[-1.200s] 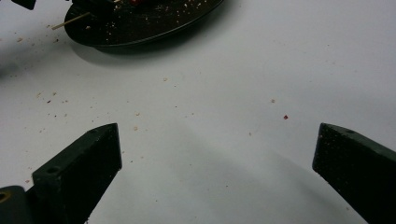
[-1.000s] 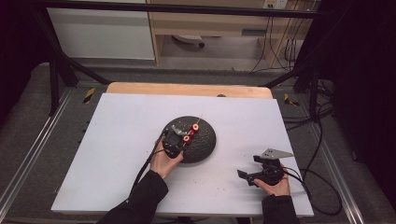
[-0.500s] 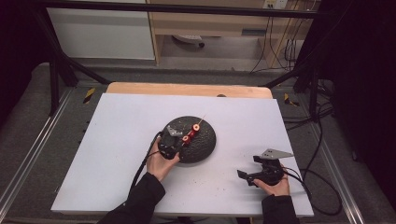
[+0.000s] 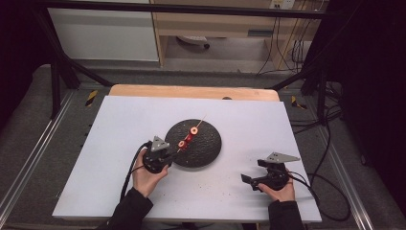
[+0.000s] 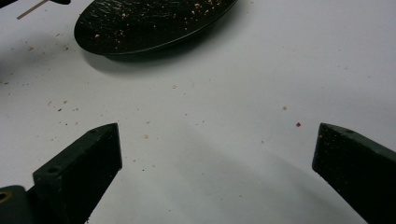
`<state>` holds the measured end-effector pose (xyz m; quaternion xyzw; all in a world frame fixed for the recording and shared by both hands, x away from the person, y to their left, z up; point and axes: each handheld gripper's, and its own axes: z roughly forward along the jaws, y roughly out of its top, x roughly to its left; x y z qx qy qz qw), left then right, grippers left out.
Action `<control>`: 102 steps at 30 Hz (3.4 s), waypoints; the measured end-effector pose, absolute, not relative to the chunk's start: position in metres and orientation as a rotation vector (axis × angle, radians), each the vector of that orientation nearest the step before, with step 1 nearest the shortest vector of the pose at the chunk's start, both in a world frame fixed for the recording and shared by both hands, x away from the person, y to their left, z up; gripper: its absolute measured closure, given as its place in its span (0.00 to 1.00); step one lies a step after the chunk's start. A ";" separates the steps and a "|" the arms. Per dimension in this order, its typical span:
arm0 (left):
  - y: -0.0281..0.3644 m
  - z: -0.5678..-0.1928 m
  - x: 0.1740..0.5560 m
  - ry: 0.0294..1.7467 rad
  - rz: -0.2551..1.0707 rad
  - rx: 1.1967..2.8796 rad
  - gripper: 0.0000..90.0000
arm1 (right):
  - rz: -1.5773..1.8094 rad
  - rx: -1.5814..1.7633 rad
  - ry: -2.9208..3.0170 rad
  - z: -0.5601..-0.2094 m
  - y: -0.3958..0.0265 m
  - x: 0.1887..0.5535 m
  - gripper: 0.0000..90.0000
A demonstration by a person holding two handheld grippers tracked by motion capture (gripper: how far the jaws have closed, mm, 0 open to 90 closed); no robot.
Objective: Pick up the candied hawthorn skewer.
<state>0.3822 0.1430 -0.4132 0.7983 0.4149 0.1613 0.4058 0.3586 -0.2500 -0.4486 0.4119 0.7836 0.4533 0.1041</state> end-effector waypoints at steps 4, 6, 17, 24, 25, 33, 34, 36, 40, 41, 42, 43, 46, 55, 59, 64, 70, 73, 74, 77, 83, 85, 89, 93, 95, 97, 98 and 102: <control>0.158 -0.415 0.370 1.014 0.402 1.990 0.98 | 1.363 1.209 2.311 -0.446 -0.245 0.358 0.02; 0.164 -0.416 0.365 1.006 0.393 1.975 0.98 | 1.373 1.205 2.311 -0.445 -0.243 0.358 0.02; 0.187 -0.427 0.342 0.943 0.362 1.939 0.98 | 1.442 1.165 2.332 -0.431 -0.213 0.362 0.02; 0.190 -0.427 0.331 0.893 0.363 1.923 0.98 | 1.505 1.142 2.333 -0.417 -0.179 0.368 0.03; 0.190 -0.427 0.329 0.884 0.364 1.918 0.98 | 1.513 1.142 2.332 -0.415 -0.174 0.369 0.04; 0.181 -0.429 0.321 0.828 0.349 1.923 0.98 | 1.599 1.143 2.316 -0.405 -0.145 0.378 0.08; 0.180 -0.429 0.320 0.821 0.348 1.925 0.98 | 1.642 1.151 2.308 -0.404 -0.142 0.380 0.11; 0.177 -0.429 0.319 0.808 0.355 1.928 0.98 | 1.674 1.164 2.302 -0.403 -0.139 0.382 0.13; 0.172 -0.430 0.315 0.786 0.348 1.938 0.98 | 1.703 1.175 2.301 -0.403 -0.137 0.385 0.19; 0.171 -0.430 0.314 0.781 0.348 1.939 0.98 | 1.729 1.178 2.299 -0.404 -0.136 0.386 0.22; 0.170 -0.430 0.314 0.777 0.345 1.940 0.98 | 1.735 1.181 2.303 -0.405 -0.135 0.387 0.25; 0.169 -0.430 0.314 0.777 0.340 1.943 0.98 | 1.735 1.181 2.303 -0.405 -0.135 0.387 0.25; 0.166 -0.431 0.312 0.766 0.340 1.949 0.98 | 1.764 1.183 2.310 -0.407 -0.134 0.388 0.32; 0.160 -0.430 0.307 0.737 0.336 1.952 0.98 | 1.848 1.197 2.320 -0.409 -0.132 0.391 0.53; 0.158 -0.430 0.306 0.724 0.336 1.952 0.98 | 1.879 1.197 2.339 -0.409 -0.131 0.392 0.62; 0.157 -0.431 0.305 0.721 0.329 1.957 0.98 | 1.890 1.201 2.368 -0.410 -0.131 0.392 0.69; 0.158 -0.430 0.304 0.707 0.334 1.945 0.98 | 1.916 1.206 2.368 -0.406 -0.134 0.393 0.71; 0.158 -0.429 0.304 0.703 0.336 1.935 0.98 | 1.937 1.206 2.369 -0.403 -0.136 0.394 0.73; 0.159 -0.429 0.303 0.701 0.338 1.933 0.98 | 1.943 1.206 2.370 -0.403 -0.136 0.395 0.73; 0.159 -0.429 0.303 0.699 0.339 1.931 0.98 | 1.951 1.214 2.371 -0.401 -0.137 0.395 0.74; 0.160 -0.430 0.303 0.691 0.346 1.924 0.98 | 1.964 1.237 2.350 -0.399 -0.139 0.397 0.75; 0.160 -0.429 0.303 0.689 0.350 1.920 0.98 | 1.973 1.242 2.342 -0.398 -0.140 0.398 0.75; 0.162 -0.429 0.303 0.683 0.357 1.918 0.98 | 1.984 1.255 2.330 -0.395 -0.142 0.400 0.75; 0.166 -0.429 0.303 0.673 0.362 1.916 0.98 | 1.995 1.267 2.313 -0.392 -0.145 0.403 0.75; 0.169 -0.429 0.302 0.667 0.363 1.916 0.98 | 2.003 1.274 2.300 -0.390 -0.146 0.403 0.76; 0.173 -0.430 0.302 0.661 0.365 1.918 0.98 | 2.006 1.279 2.287 -0.388 -0.148 0.404 0.76; 0.174 -0.430 0.301 0.660 0.366 1.917 0.98 | 2.010 1.280 2.281 -0.387 -0.149 0.405 0.76; 0.181 -0.431 0.298 0.656 0.372 1.916 0.98 | 2.020 1.292 2.252 -0.382 -0.153 0.407 0.76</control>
